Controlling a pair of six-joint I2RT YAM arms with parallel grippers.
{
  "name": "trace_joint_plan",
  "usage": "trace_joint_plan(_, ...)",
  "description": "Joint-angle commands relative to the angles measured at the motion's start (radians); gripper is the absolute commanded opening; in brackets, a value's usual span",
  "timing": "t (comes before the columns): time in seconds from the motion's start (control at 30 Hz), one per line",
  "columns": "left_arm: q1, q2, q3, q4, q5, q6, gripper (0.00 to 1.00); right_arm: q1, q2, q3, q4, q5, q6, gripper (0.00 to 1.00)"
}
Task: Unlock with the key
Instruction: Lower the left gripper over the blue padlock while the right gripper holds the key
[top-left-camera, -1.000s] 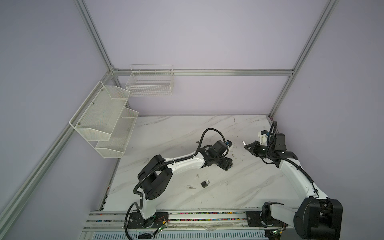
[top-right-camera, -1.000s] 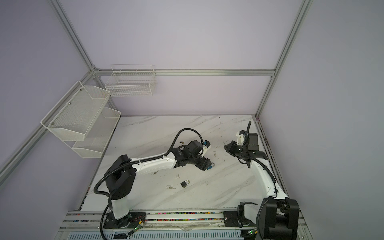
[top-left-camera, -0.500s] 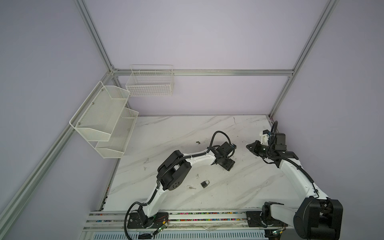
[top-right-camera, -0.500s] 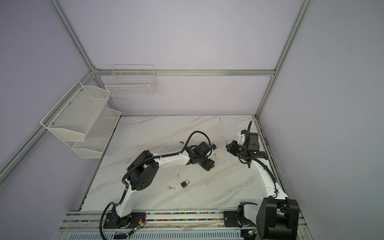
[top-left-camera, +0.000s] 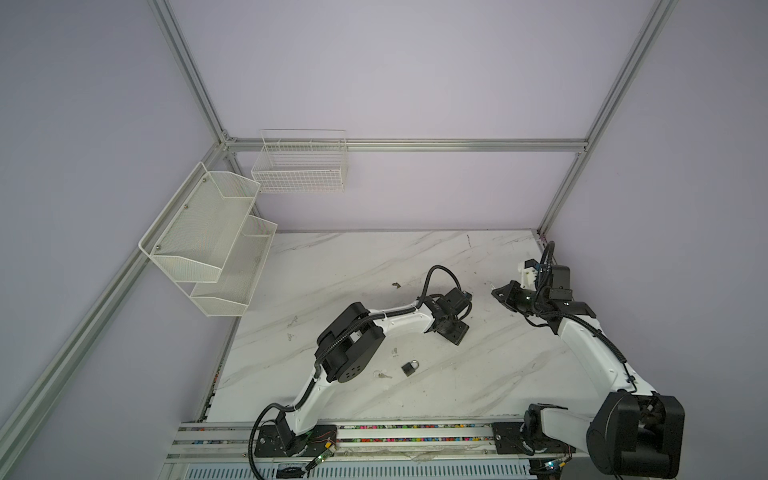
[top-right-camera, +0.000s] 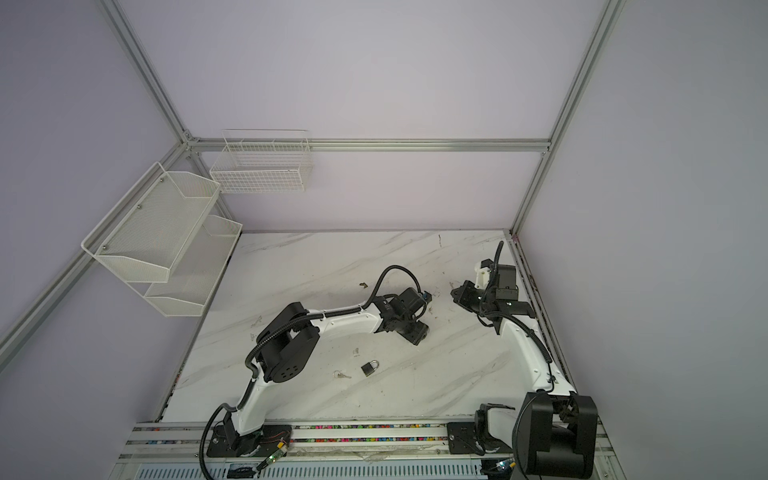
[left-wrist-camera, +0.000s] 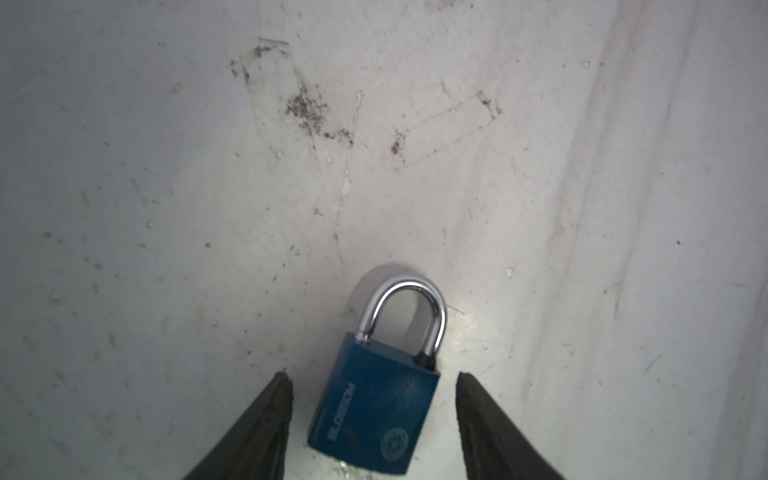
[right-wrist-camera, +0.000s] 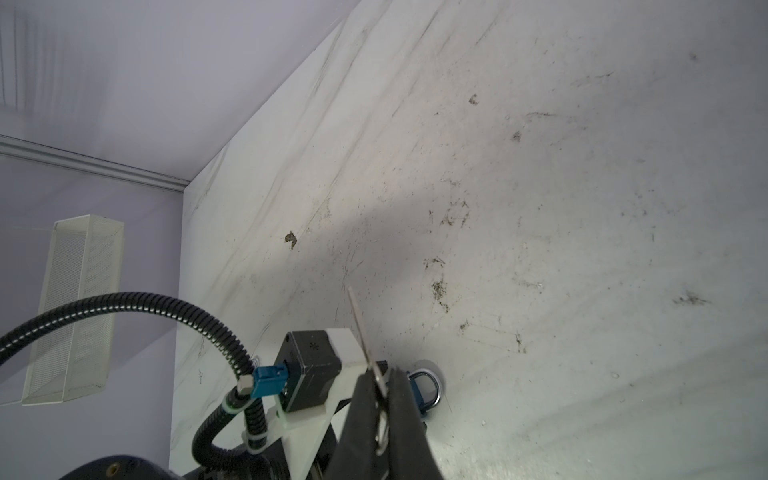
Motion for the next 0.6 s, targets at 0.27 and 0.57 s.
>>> trace_joint_plan(0.27, -0.052, -0.008, 0.052, -0.016, -0.119, -0.087, 0.54, -0.006, -0.007, 0.015, 0.008, -0.016, -0.012, 0.0)
trace_joint_plan(0.57, -0.078, 0.045, 0.107, -0.076, -0.232, -0.123, 0.47, -0.005, -0.007, 0.021, -0.001, -0.003, -0.003, 0.0)
